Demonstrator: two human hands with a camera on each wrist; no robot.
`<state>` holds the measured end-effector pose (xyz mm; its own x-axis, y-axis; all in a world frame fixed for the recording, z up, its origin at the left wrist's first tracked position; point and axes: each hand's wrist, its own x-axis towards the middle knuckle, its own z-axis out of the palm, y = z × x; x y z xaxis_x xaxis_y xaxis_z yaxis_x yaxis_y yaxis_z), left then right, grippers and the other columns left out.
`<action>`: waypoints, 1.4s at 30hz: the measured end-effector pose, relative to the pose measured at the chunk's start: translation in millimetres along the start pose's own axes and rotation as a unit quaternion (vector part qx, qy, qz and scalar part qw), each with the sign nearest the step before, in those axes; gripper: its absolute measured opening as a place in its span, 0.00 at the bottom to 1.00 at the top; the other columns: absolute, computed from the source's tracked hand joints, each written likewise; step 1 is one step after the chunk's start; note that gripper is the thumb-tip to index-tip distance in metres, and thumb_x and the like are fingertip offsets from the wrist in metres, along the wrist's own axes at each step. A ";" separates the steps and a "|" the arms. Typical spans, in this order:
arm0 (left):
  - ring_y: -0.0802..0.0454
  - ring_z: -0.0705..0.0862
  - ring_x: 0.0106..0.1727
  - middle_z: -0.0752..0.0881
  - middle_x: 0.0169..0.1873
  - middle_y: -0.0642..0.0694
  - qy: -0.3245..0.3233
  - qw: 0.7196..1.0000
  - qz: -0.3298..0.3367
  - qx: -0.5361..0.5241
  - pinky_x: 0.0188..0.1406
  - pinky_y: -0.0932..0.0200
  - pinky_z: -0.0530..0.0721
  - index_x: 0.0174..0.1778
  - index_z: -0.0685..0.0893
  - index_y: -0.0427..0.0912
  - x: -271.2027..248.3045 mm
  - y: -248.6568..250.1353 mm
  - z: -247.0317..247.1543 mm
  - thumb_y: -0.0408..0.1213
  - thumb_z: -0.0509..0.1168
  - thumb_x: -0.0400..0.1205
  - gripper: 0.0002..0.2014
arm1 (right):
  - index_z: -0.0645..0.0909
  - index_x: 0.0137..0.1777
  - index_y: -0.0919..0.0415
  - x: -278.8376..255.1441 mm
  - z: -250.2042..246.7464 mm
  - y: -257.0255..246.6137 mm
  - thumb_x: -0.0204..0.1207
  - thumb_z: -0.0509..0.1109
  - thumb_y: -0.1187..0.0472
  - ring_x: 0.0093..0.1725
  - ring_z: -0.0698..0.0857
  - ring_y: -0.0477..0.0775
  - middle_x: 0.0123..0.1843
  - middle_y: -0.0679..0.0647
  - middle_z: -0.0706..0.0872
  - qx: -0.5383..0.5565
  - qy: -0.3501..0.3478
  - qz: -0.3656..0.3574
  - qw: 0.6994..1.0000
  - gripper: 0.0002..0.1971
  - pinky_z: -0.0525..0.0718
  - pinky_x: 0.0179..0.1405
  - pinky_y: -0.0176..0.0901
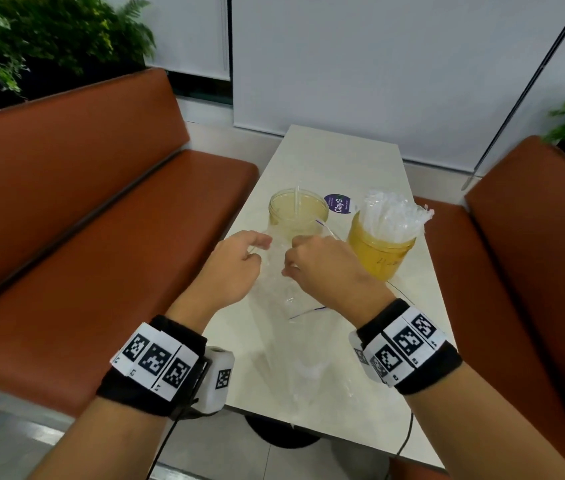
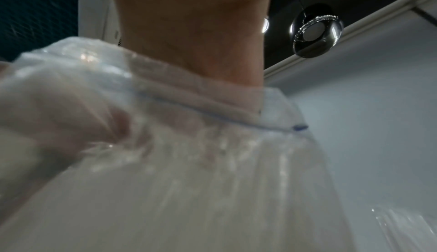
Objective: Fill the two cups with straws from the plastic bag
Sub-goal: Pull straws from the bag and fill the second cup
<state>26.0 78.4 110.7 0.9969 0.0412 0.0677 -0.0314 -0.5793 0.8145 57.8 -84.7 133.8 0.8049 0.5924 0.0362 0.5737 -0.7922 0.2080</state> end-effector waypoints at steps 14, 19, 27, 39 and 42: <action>0.50 0.81 0.59 0.81 0.55 0.51 0.047 0.998 -0.029 -0.009 0.53 0.53 0.85 0.59 0.78 0.56 4.9 -1.3 39.8 0.81 0.76 0.47 0.48 | 0.93 0.48 0.56 20.1 -66.7 7.3 0.81 0.74 0.60 0.43 0.85 0.48 0.43 0.50 0.90 0.252 0.112 -0.028 0.961 0.06 0.87 0.51 0.46; 0.53 0.88 0.53 0.89 0.50 0.51 0.101 0.979 -0.051 -0.170 0.47 0.56 0.85 0.45 0.86 0.61 8.2 -1.5 46.7 0.51 0.83 0.69 0.14 | 0.92 0.49 0.55 21.8 -72.7 -1.1 0.76 0.80 0.53 0.32 0.80 0.38 0.37 0.45 0.88 0.389 0.172 -0.039 0.904 0.07 0.81 0.42 0.31; 0.70 0.82 0.38 0.81 0.40 0.60 0.111 0.973 -0.014 -0.200 0.37 0.75 0.80 0.53 0.79 0.44 15.9 -10.1 46.1 0.33 0.67 0.85 0.05 | 0.85 0.52 0.59 29.6 -12.2 -10.3 0.65 0.85 0.41 0.47 0.87 0.47 0.45 0.48 0.88 0.513 0.052 0.035 0.856 0.25 0.84 0.48 0.42; 0.52 0.86 0.51 0.87 0.49 0.50 0.070 0.992 -0.045 -0.097 0.40 0.53 0.87 0.45 0.90 0.45 16.2 -26.0 24.2 0.63 0.83 0.57 0.30 | 0.81 0.42 0.51 53.2 -41.4 -23.2 0.87 0.66 0.53 0.33 0.90 0.45 0.32 0.50 0.91 0.563 0.166 0.003 0.809 0.11 0.85 0.46 0.39; 0.58 0.82 0.51 0.82 0.51 0.55 0.062 0.994 -0.063 -0.065 0.40 0.63 0.82 0.48 0.91 0.49 13.5 -31.7 15.6 0.62 0.85 0.58 0.29 | 0.84 0.39 0.58 63.2 -83.6 -9.4 0.88 0.65 0.52 0.33 0.90 0.51 0.32 0.55 0.92 0.587 0.219 -0.013 0.779 0.17 0.83 0.45 0.46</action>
<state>41.5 84.6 76.8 0.9773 0.2106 0.0241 0.0760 -0.4541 0.8877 90.6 -27.5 215.8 0.8098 0.3993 0.4300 0.5386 -0.2151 -0.8146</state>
